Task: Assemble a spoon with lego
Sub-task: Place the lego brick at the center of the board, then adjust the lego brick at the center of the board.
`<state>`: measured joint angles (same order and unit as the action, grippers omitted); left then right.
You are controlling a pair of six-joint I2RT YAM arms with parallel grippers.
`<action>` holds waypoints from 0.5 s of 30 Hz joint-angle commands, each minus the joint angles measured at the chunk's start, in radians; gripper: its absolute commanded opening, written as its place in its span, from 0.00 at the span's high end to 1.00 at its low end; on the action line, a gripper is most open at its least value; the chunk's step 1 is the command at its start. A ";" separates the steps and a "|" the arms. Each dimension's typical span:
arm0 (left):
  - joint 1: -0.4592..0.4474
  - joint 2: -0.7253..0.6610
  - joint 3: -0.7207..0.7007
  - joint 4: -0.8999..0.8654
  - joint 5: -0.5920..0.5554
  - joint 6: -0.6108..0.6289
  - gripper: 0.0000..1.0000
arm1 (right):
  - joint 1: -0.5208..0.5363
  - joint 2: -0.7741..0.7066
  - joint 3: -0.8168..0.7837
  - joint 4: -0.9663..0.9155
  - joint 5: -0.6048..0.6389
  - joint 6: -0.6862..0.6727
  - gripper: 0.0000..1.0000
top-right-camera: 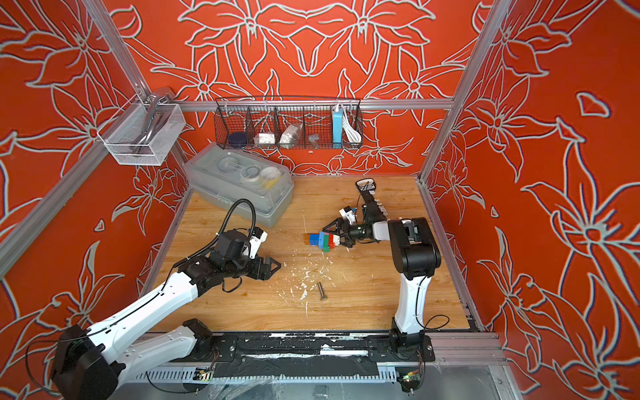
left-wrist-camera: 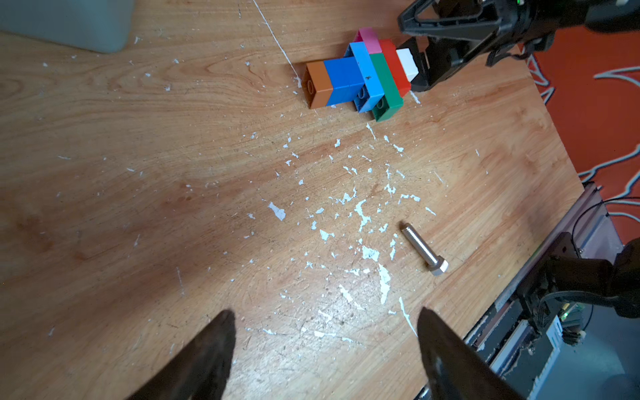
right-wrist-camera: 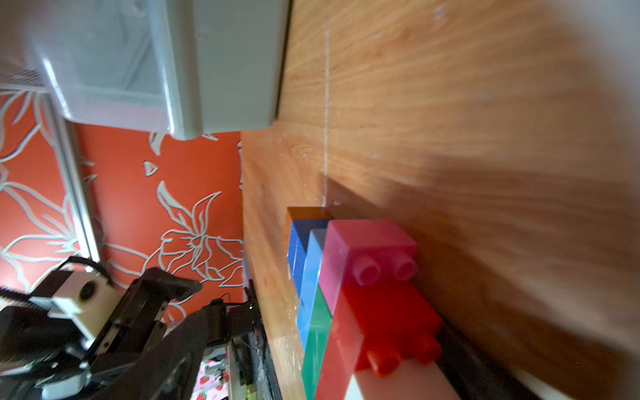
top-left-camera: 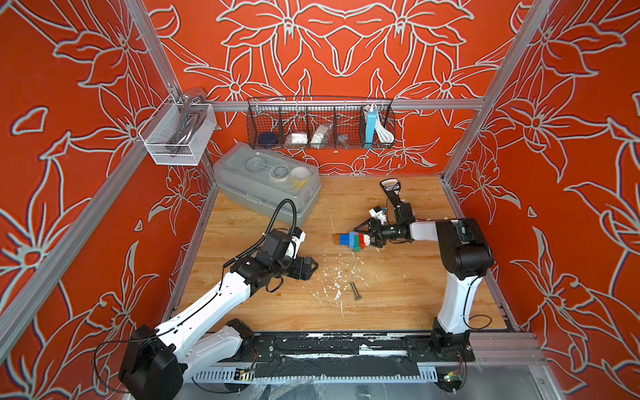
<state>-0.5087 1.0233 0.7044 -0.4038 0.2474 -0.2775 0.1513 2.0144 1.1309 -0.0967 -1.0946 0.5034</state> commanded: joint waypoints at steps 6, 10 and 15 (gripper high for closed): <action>0.007 0.117 0.132 0.022 0.082 0.021 0.18 | -0.085 0.032 0.175 -0.667 0.492 -0.278 0.00; -0.005 0.269 0.246 0.071 0.149 0.033 0.18 | -0.095 -0.070 0.159 -0.646 0.603 -0.266 0.00; -0.036 0.607 0.545 0.045 0.254 0.049 0.17 | -0.101 -0.344 0.035 -0.542 0.634 -0.167 0.00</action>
<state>-0.5266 1.4910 1.1221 -0.3725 0.4088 -0.2539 0.0566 1.8233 1.2148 -0.6296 -0.5800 0.2947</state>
